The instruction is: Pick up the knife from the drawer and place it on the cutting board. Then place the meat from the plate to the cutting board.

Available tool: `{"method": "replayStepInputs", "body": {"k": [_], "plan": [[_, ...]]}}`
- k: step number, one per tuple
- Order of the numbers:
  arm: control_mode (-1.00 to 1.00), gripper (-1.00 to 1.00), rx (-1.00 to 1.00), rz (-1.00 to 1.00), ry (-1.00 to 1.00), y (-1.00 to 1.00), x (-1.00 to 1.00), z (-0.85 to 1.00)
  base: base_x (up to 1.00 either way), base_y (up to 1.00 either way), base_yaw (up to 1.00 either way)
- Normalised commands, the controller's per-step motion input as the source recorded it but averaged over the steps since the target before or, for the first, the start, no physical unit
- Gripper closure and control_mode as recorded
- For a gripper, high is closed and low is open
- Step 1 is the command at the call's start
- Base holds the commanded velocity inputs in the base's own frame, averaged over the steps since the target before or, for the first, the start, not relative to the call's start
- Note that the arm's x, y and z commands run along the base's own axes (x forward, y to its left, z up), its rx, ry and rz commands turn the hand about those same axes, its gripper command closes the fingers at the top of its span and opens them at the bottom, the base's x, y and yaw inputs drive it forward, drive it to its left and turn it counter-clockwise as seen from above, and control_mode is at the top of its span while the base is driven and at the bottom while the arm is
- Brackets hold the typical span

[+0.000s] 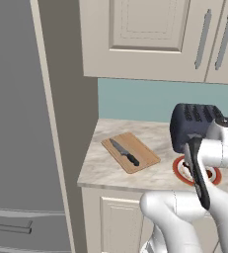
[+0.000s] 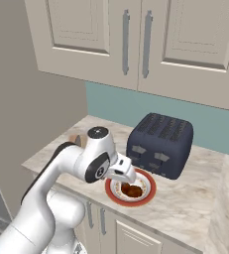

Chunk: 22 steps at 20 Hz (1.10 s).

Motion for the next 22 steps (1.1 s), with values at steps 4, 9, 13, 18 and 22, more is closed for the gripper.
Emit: {"method": "replayStepInputs", "body": {"k": [4,9,13,18,22], "plan": [[-1.0,-1.0,0.0,0.28,0.14,-0.1,0.03,0.0,0.0,0.0,0.0],[-1.0,-1.0,0.0,0.14,0.01,0.0,0.01,-0.01,0.0,0.0,0.0],[-1.0,-1.0,0.0,0.06,-0.03,0.0,0.11,-0.13,0.0,0.0,0.0],[-1.0,-1.0,0.0,0.01,-0.04,0.01,0.34,-0.19,0.0,0.0,0.0],[-1.0,-1.0,0.0,0.0,0.0,0.0,0.31,-0.29,0.0,0.0,0.0]]}}
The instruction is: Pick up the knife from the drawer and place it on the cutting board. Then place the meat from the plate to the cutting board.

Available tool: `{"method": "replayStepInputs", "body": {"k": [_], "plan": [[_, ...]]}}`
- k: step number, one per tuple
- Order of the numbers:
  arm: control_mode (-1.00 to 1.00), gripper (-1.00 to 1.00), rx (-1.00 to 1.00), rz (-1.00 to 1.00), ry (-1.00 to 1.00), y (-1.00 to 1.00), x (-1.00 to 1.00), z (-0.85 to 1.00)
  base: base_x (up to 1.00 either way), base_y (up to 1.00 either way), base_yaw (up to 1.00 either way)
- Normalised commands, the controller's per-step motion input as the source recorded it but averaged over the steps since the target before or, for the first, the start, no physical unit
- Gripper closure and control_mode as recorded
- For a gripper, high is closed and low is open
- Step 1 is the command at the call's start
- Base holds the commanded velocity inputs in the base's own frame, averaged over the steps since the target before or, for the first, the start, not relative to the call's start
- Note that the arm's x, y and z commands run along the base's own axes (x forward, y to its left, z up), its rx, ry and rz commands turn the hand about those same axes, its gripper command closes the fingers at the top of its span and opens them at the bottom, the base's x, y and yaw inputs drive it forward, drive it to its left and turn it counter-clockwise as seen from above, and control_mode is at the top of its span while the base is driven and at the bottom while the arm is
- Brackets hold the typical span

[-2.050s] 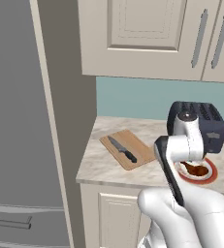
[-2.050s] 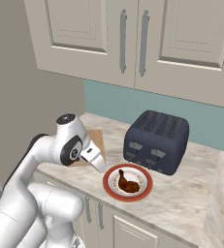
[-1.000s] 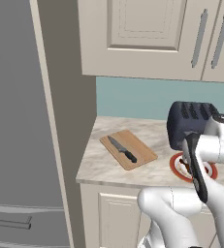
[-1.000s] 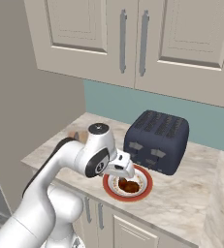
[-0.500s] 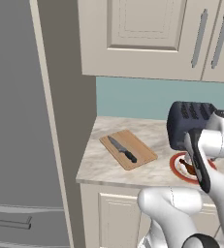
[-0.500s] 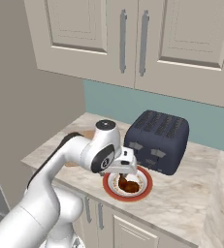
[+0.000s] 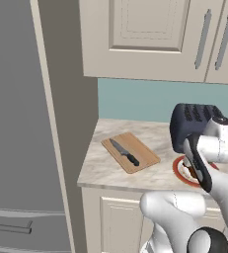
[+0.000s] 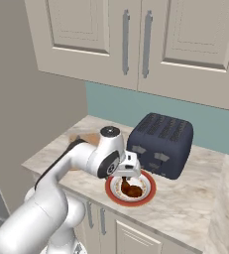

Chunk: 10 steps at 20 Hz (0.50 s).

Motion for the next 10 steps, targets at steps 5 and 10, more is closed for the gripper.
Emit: {"method": "replayStepInputs", "body": {"k": [5,10], "plan": [[-1.0,-1.0,0.0,0.0,0.0,0.0,0.34,-0.34,0.0,0.0,0.0],[-1.0,-1.0,0.02,0.0,0.04,-0.07,0.35,-0.35,0.0,0.0,0.0]]}}
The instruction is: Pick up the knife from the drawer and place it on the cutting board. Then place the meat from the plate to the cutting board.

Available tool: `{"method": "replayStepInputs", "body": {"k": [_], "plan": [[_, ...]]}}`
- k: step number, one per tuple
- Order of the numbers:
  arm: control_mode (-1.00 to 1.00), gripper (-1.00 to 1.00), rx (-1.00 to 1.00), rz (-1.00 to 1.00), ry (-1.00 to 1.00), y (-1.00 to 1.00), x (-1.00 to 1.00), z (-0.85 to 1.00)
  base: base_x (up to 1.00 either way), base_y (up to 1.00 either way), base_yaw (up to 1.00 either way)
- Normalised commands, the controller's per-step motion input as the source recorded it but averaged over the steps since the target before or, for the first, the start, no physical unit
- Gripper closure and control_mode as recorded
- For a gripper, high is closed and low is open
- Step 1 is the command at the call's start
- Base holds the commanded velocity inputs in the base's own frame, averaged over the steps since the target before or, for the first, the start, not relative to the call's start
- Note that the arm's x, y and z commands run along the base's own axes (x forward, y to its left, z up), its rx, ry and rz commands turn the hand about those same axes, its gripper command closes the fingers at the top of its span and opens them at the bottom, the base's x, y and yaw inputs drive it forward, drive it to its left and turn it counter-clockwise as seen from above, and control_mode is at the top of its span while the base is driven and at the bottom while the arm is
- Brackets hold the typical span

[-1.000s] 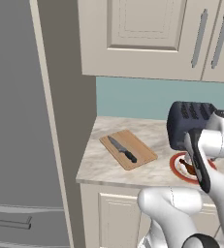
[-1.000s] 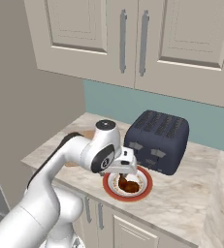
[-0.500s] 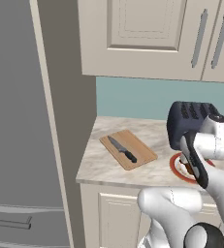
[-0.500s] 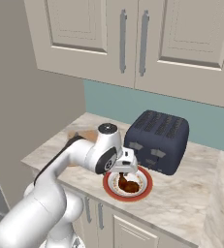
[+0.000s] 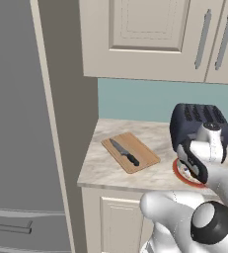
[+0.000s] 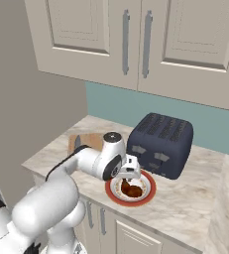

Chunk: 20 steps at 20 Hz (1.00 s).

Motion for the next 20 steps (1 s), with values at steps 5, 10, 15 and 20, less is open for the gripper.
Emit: {"method": "replayStepInputs", "body": {"k": [5,10,15,20], "plan": [[-1.0,-1.0,0.03,0.01,0.01,-0.18,0.32,-0.25,0.0,0.0,0.0],[-1.0,-1.0,0.04,0.02,0.01,-0.2,0.25,-0.18,0.0,0.0,0.0],[-1.0,-1.0,0.03,0.02,0.02,-0.08,0.14,-0.27,0.0,0.0,0.0],[-1.0,1.0,0.01,0.0,0.04,0.03,0.03,-0.42,0.0,0.0,0.0]]}}
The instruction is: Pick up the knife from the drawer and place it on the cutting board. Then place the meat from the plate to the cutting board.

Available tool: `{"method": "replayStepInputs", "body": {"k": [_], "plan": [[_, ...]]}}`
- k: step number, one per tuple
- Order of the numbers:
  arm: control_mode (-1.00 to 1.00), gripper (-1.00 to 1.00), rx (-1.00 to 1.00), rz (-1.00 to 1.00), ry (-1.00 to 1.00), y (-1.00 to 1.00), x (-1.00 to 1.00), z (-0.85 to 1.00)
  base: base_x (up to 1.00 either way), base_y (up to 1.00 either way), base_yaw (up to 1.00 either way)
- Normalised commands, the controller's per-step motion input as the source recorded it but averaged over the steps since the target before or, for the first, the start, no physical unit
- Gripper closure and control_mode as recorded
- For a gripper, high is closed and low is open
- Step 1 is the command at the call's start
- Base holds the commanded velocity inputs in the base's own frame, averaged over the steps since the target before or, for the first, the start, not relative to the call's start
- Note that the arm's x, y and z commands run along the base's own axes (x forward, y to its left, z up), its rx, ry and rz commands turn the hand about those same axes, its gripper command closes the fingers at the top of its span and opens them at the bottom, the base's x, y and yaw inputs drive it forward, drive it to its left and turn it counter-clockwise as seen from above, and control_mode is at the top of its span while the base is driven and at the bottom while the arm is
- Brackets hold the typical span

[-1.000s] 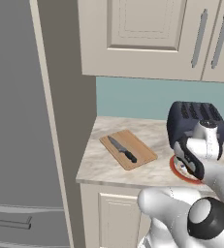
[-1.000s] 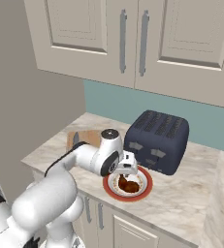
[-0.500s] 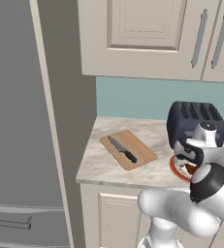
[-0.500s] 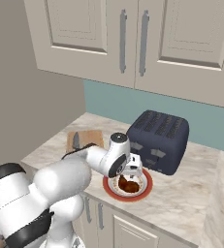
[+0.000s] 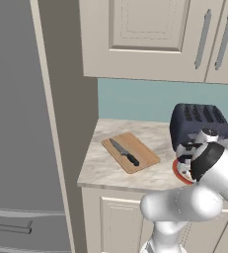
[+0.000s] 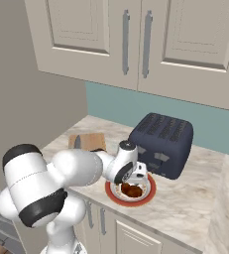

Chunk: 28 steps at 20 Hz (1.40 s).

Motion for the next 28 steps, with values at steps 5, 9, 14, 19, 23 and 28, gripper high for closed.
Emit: {"method": "replayStepInputs", "body": {"k": [5,9,14,19,23,28], "plan": [[-1.0,1.0,0.0,0.0,0.01,0.01,0.03,-0.24,0.0,0.0,0.0],[-1.0,1.0,0.0,0.0,0.0,0.1,0.0,-0.16,0.0,0.0,0.0],[-1.0,1.0,0.0,0.0,0.0,0.35,-0.01,-0.02,0.0,0.0,0.0],[-1.0,1.0,0.06,0.0,0.01,0.34,-0.09,-0.31,0.0,0.0,0.0],[-1.0,1.0,0.0,0.02,-0.06,0.0,-0.07,0.28,0.0,0.0,0.0],[-1.0,1.0,0.0,0.0,0.05,0.02,-0.05,0.51,0.0,0.0,0.0]]}}
